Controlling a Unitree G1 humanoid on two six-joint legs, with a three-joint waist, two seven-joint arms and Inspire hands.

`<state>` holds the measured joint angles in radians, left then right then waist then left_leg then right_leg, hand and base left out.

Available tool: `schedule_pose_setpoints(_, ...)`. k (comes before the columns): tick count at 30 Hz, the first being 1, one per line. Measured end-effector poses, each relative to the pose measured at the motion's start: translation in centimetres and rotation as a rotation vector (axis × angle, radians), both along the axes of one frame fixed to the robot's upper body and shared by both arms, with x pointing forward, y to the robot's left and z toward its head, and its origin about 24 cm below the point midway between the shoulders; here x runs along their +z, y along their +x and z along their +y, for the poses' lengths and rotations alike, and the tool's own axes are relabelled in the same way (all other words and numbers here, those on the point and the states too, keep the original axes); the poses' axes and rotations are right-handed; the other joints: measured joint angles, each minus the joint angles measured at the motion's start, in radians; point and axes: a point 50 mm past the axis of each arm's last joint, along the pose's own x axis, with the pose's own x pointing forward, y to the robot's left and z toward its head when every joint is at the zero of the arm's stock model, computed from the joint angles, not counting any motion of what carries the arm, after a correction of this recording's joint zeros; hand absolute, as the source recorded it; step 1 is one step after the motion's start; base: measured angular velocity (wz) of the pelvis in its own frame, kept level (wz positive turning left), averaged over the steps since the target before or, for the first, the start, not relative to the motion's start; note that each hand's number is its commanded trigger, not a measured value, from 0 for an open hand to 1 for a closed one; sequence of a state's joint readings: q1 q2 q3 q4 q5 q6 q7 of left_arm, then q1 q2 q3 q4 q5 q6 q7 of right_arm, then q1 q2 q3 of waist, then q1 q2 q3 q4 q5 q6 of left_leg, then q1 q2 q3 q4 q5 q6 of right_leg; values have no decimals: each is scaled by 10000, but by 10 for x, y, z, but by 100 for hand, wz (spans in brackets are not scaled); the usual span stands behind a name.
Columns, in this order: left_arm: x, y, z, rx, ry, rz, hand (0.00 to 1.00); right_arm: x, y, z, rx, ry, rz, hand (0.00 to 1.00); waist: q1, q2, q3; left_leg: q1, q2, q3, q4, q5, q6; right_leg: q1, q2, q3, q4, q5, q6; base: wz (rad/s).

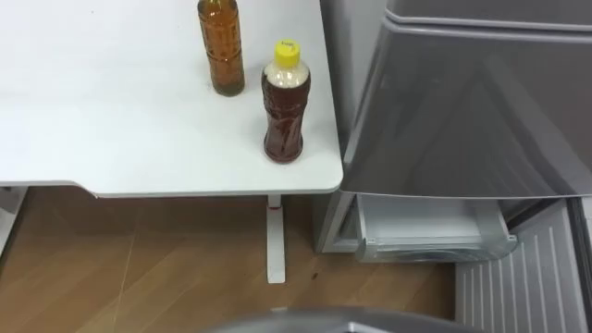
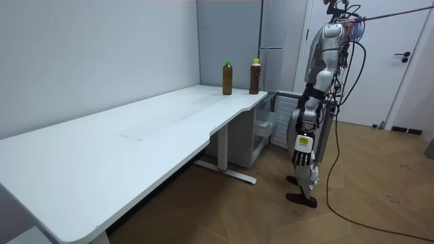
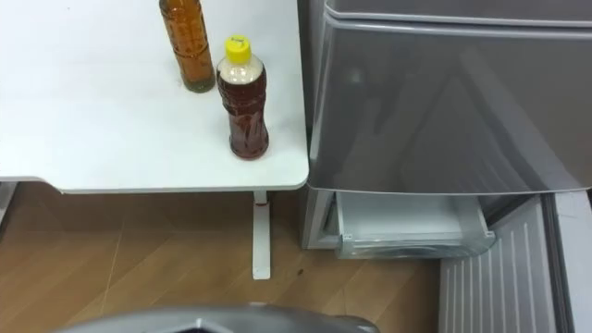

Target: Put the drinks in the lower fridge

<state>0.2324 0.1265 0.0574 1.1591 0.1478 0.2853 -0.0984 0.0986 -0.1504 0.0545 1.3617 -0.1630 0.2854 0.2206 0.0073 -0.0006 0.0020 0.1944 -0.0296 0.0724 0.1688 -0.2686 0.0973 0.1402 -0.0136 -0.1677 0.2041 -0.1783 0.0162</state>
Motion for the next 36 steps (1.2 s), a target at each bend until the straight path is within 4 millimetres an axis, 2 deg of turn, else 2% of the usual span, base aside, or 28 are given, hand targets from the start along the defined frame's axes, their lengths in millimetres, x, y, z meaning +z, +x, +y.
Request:
schedule_pose_setpoints(11,0,0,1,282,117,-69,0,0,2,-3,315,-276,-71,0,50,41,-8,-88,-2,-66,32,-4,-10,-49,-10,-66,5,-31,-29,0)
schedule_pose_setpoints(19,1,-9,4,1786,691,-166,0,0,0,-3,328,-235,17,0,39,33,-5,-70,-15,-230,31,-3,-12,24,-35,-283,0,-51,-26,6)
schedule_pose_setpoints(22,2,-13,4,2832,1073,-252,0,0,0,-3,320,-232,21,0,52,14,-7,-86,-28,-309,25,-1,-16,37,-61,-367,11,-94,-21,8)
schedule_pose_setpoints(25,2,-16,6,4510,1429,-414,0,1,-1,-4,184,-340,4,0,234,5,0,-11,-26,-343,31,10,-30,137,-104,-358,-24,-111,-21,5)
schedule_pose_setpoints(27,3,-18,10,6280,1816,-682,0,1,-2,-7,-213,-473,-96,0,335,-11,4,71,-50,-494,1,9,-29,253,-60,-400,-23,-150,10,15)
schedule_pose_setpoints(31,5,-19,16,8569,2571,-1042,0,2,0,-12,-329,-736,-311,0,567,-27,6,77,-56,-541,-1,9,-32,271,-66,-399,-21,-172,8,4)
schedule_pose_setpoints(33,8,-12,26,10009,3231,-1489,0,3,1,-15,-661,-933,-487,0,637,-29,6,86,-53,-561,12,14,-49,285,-68,-444,-21,-179,2,4)
schedule_pose_setpoints(36,15,3,42,10378,4401,-2371,0,4,5,-21,-597,-1133,-782,0,856,-31,7,52,-53,-565,14,27,-70,204,-150,-584,-13,-185,-5,0)
